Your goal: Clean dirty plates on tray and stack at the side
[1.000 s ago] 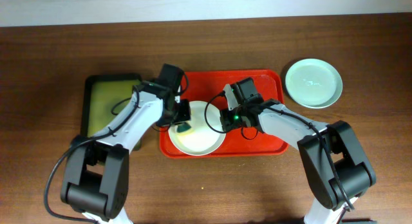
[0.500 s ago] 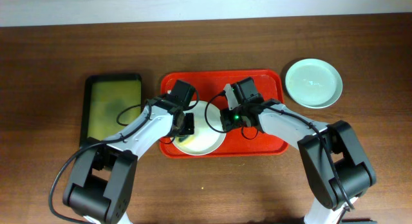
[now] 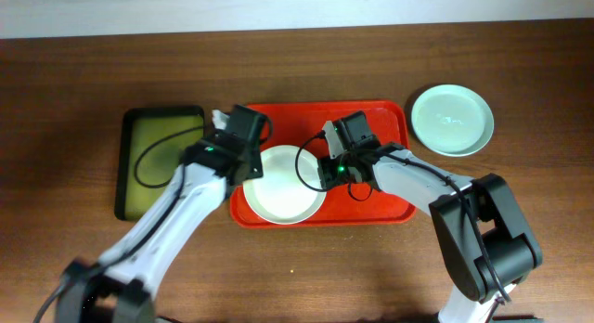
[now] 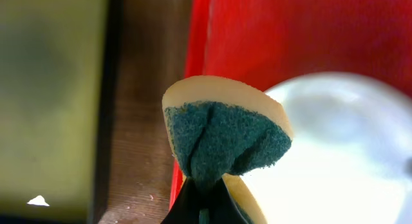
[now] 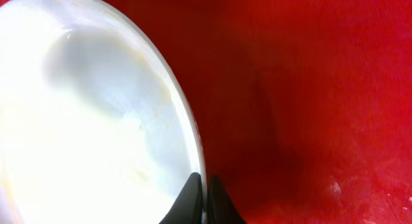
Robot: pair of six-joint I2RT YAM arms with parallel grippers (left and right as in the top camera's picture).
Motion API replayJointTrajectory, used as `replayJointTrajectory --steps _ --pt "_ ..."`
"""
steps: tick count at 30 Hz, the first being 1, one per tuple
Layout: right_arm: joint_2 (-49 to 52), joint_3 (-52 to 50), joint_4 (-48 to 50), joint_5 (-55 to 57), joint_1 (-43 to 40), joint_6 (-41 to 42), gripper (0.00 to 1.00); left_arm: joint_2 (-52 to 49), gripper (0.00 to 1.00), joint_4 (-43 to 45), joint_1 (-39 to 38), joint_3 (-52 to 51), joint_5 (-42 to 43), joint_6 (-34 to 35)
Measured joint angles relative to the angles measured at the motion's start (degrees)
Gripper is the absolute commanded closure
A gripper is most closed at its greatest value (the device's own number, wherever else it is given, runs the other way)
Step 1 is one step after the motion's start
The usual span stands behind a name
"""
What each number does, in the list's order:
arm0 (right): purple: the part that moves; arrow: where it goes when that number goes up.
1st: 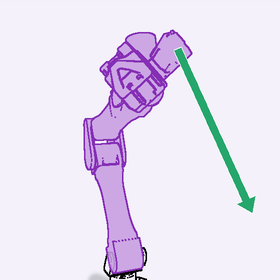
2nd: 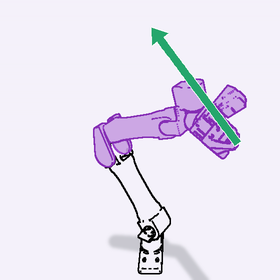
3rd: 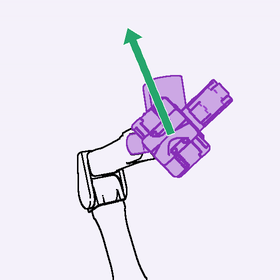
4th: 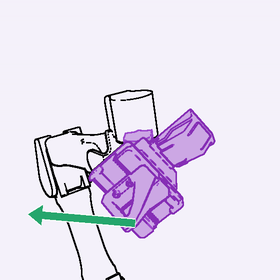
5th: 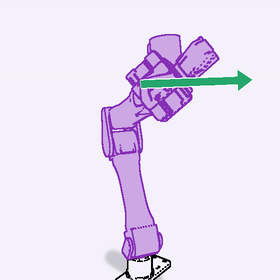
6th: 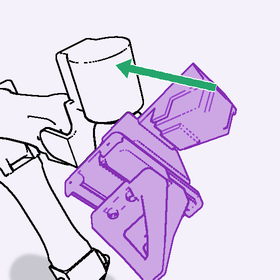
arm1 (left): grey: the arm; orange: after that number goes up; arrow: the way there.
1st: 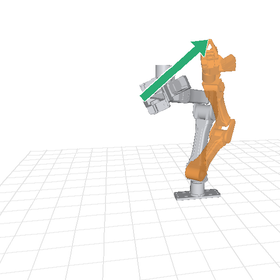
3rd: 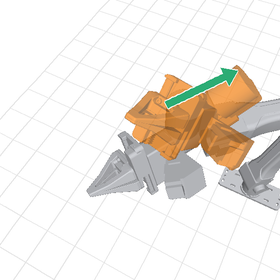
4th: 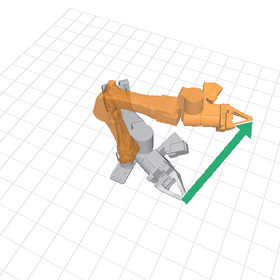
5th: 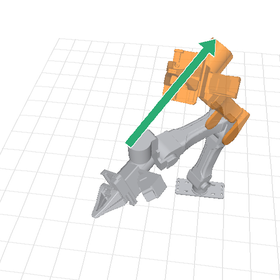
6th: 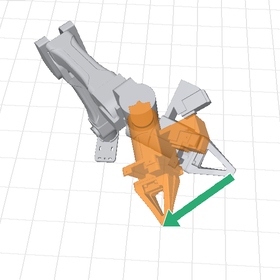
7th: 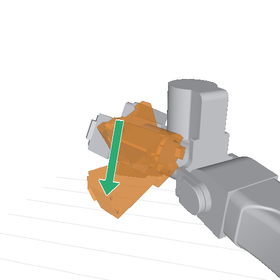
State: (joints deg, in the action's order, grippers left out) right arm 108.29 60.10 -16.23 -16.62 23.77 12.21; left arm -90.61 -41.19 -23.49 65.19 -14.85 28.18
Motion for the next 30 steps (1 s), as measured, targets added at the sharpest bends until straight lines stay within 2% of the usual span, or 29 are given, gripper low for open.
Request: replayJointTrajectory --steps 4,10,15,18,23,28,30 --pt "0.0 2.1 -4.81 0.87 -0.11 -0.48 0.96 6.69 1.0 -2.67 4.57 0.72 -0.15 1.05" --pt "-3.15 10.78 -18.8 7.1 -0.09 -3.61 0.96 7.56 1.0 -6.4 15.3 0.83 0.26 1.51" --pt "-8.04 24.81 -32.26 26.29 2.54 -8.17 0.96 7.56 1.0 -7.69 20.9 0.83 2.99 1.49" --pt "-8.94 30.99 -34.4 40.06 7.15 -12.94 0.96 7.56 1.0 -7.91 22.03 0.81 3.91 1.49" --pt "-8.98 33.24 -30.34 64.3 16.06 -29.07 0.96 7.56 1.0 -8.24 22.08 0.81 4.33 1.46" --pt "-8.98 33.33 -24.83 78.71 21.68 -46.36 0.96 7.56 1.0 -8.33 22.08 0.81 4.37 1.46" --pt "-8.98 33.33 -20.44 84.11 23.82 -55.65 0.96 7.56 1.0 -8.48 22.08 0.81 4.39 1.46"
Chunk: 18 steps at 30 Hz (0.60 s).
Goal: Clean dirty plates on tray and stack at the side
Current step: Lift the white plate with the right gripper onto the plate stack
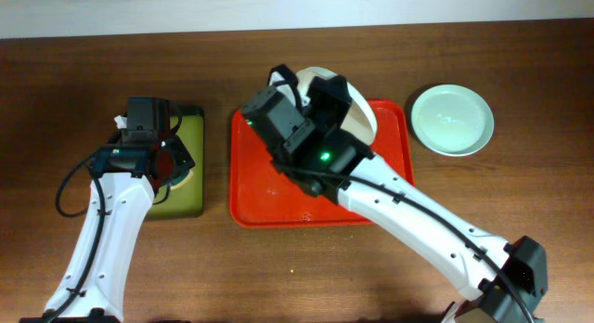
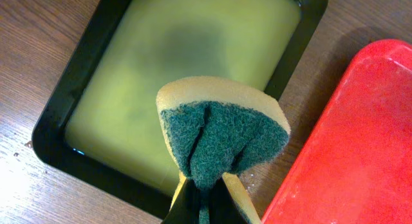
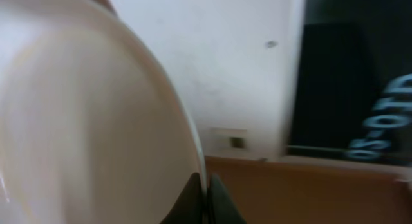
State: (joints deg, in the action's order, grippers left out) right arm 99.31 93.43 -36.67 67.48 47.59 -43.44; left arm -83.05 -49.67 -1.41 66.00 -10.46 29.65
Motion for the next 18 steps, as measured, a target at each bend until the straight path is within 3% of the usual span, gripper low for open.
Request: replayJointTrajectory --steps 5,8,10,13,15,18 --pt "0.02 0.13 12.85 7.58 3.02 -16.41 0.96 0.0 1.0 -0.28 0.0 0.0 0.17 0.02" --pt "0.02 0.22 14.75 9.49 3.56 -19.15 0.96 0.0 1.0 -0.26 0.0 0.0 0.17 0.02" --pt "0.02 0.22 14.69 9.92 3.56 -16.17 0.96 0.0 1.0 -0.26 0.0 0.0 0.17 0.02" --pt "-0.02 0.44 6.99 7.98 3.26 -1.92 0.96 0.0 1.0 -0.26 0.0 0.0 0.15 0.0" --pt "-0.11 -0.22 -5.31 -2.54 2.01 7.48 0.96 0.0 1.0 -0.26 0.0 0.0 0.2 0.02" --pt "1.18 -1.31 -14.47 -20.9 -2.54 13.53 0.96 0.0 1.0 -0.28 0.0 0.0 0.17 0.02"
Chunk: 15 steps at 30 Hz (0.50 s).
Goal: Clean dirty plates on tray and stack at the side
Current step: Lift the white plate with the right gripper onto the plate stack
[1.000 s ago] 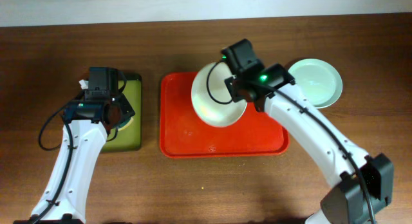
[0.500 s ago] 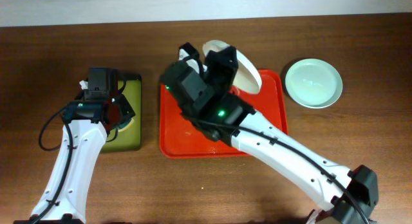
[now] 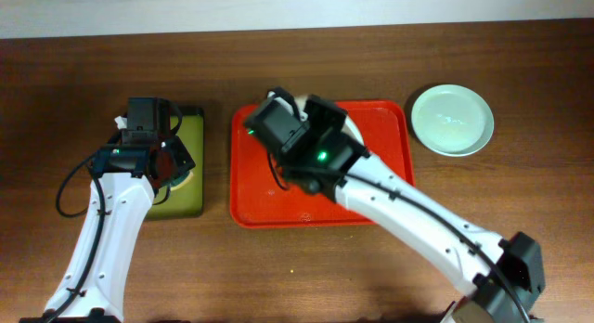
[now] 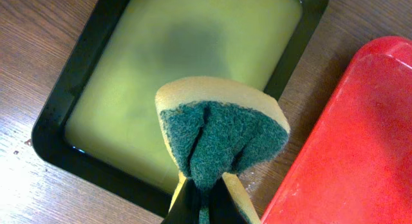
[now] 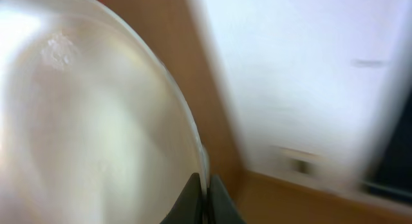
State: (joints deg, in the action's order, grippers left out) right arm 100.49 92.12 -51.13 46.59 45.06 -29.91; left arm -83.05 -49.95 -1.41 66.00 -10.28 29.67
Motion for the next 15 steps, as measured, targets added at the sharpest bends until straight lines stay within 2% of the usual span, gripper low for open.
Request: replayJointTrajectory --steps 2,6,10,15 --pt "1.01 -0.55 -1.9 -5.29 -3.8 2.56 0.96 0.0 1.0 0.02 0.0 0.0 0.0 -0.02" --pt "1.03 -0.63 0.33 -9.53 -12.26 11.23 0.96 0.0 1.0 0.0 0.0 0.0 0.02 -0.02" --pt "0.13 -0.63 1.27 -20.63 -27.78 24.33 0.96 0.0 1.0 0.0 0.0 0.0 0.0 -0.02" --pt "-0.02 -0.72 1.25 -42.49 -49.9 30.8 0.96 0.0 1.0 -0.02 0.0 0.0 0.0 -0.02"
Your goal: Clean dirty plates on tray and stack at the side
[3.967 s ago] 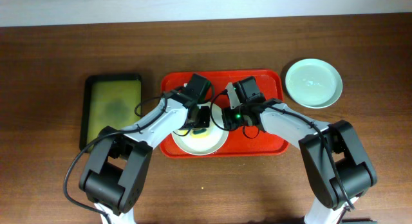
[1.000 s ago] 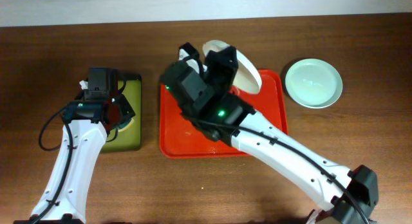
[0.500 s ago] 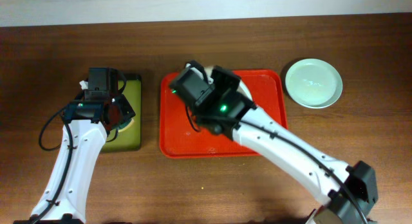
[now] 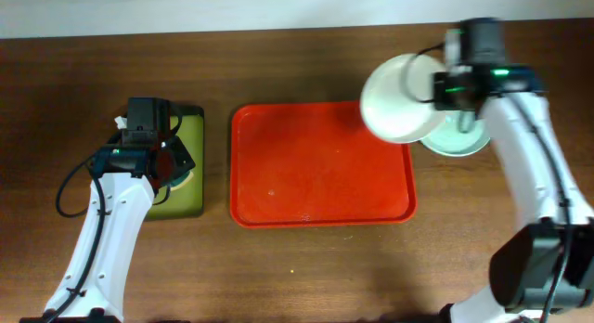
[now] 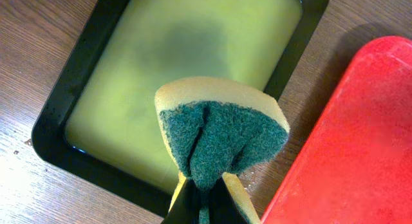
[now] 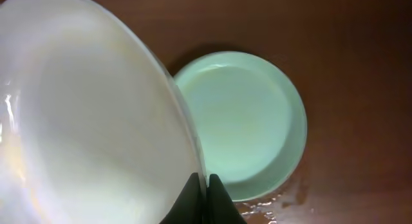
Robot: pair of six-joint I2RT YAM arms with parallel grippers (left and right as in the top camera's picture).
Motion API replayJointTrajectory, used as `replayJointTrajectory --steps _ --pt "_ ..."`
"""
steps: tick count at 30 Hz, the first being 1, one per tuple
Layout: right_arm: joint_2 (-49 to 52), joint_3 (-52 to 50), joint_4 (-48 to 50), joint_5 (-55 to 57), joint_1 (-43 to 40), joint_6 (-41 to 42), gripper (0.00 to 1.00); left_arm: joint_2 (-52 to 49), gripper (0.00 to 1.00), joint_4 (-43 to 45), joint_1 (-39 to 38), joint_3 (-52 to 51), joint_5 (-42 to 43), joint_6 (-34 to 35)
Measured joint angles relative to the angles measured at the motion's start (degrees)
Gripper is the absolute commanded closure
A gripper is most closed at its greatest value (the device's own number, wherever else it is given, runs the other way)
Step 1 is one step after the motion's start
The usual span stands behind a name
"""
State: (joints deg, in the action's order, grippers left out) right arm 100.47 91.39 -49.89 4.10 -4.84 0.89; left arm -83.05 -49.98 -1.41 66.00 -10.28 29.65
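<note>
My right gripper is shut on the rim of a white plate, held in the air over the red tray's right corner and beside the pale green plate on the table. In the right wrist view the white plate fills the left and the green plate lies below it. My left gripper is shut on a folded yellow-and-green sponge, above the black tub of yellow liquid.
The red tray holds no plates. The black tub sits left of the tray under my left arm. Water drops lie on the wood by the green plate. Bare wooden table lies in front of the tray.
My right gripper has moved with the white plate from above the tray's middle to the right, over the green plate's left side. The left gripper and sponge have not moved.
The white plate lay on the tray with my right gripper on its rim and the sponge at its left edge. Then the sponge hung over the tub and the plate was lifted above the tray. Now the plate hangs by the green plate.
</note>
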Motion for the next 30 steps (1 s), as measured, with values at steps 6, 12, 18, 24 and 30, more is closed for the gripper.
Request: replayJointTrajectory --steps 6,12,18,24,30 --pt "2.36 -5.84 5.27 -11.74 -17.25 6.38 0.96 0.0 1.0 0.07 0.0 0.0 0.0 0.0" --pt "6.23 -12.44 13.33 -13.53 -21.51 10.54 0.9 0.0 1.0 0.39 0.0 0.0 0.02 0.02" --pt "6.69 -13.38 16.11 -14.62 -20.9 11.5 0.54 0.0 1.0 0.96 0.0 0.0 0.0 0.02" --pt "6.73 -13.38 14.8 -16.11 -17.35 10.91 0.3 -0.57 1.0 1.68 0.0 0.0 0.0 0.04" --pt "1.42 -13.6 9.81 -16.37 -9.51 10.54 0.18 -5.95 1.0 5.25 0.02 0.0 -1.44 0.2"
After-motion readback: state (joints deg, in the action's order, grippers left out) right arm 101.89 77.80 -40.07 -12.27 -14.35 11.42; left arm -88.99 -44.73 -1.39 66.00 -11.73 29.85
